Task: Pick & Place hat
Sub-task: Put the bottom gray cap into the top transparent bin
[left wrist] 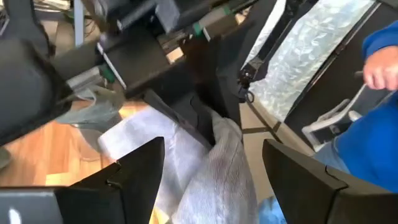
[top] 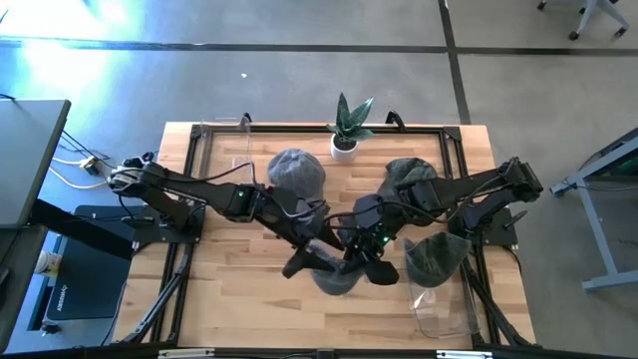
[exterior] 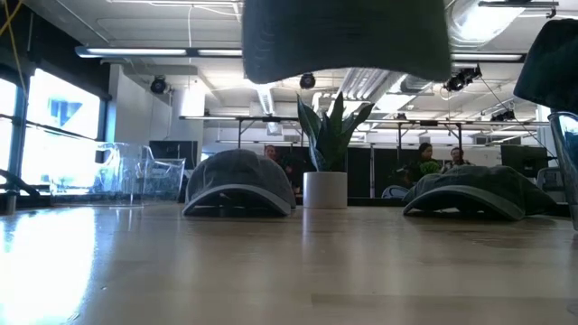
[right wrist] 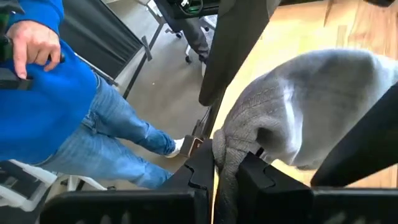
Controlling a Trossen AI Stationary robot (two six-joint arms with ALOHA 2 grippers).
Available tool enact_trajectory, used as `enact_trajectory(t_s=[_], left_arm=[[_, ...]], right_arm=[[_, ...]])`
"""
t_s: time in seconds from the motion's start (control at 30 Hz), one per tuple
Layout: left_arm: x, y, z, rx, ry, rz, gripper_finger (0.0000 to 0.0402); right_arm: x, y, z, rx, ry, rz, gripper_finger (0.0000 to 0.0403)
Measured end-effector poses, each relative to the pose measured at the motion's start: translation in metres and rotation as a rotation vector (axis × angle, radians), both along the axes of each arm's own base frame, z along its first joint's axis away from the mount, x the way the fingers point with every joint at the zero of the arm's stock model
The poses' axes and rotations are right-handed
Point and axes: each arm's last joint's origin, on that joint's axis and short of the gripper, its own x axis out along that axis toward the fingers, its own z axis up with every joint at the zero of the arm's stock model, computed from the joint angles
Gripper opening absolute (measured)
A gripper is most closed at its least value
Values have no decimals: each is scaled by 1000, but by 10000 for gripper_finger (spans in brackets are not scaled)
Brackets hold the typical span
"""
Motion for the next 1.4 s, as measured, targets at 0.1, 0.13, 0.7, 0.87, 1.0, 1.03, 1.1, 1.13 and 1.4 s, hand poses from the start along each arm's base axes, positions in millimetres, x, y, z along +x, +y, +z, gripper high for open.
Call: enact_trajectory(t_s=[0.1,0.13,0.7,0.87,1.0,1.03,1.1,1.13,1.4], left_arm=[[-1,0,0,5,7,-17,255],[-2,-1,-1,6,15,-32,248],[-11,-8,-18,242,68,-197,9],[-14,-7,-24,373,60,-253,11],[-12,9,-31,594,101,-107,4],[-11,14,-32,646,113,-47,5],[-10,24,-33,743,134,57,5],[-9,27,-33,779,144,83,3],[13,7,-88,873,333,14,1]], right_arm=[[0,0,0,6,4,-1,25],[0,0,0,8,5,1,22],[2,-15,-4,10,52,-52,21],[0,-16,-22,-33,107,-20,29],[-1,-29,-43,-209,170,-156,19],[-2,-34,-46,-275,181,-217,16],[-3,-41,-48,-406,194,-326,15],[-4,-44,-49,-465,192,-370,15],[-6,-23,-99,-504,181,-458,20]])
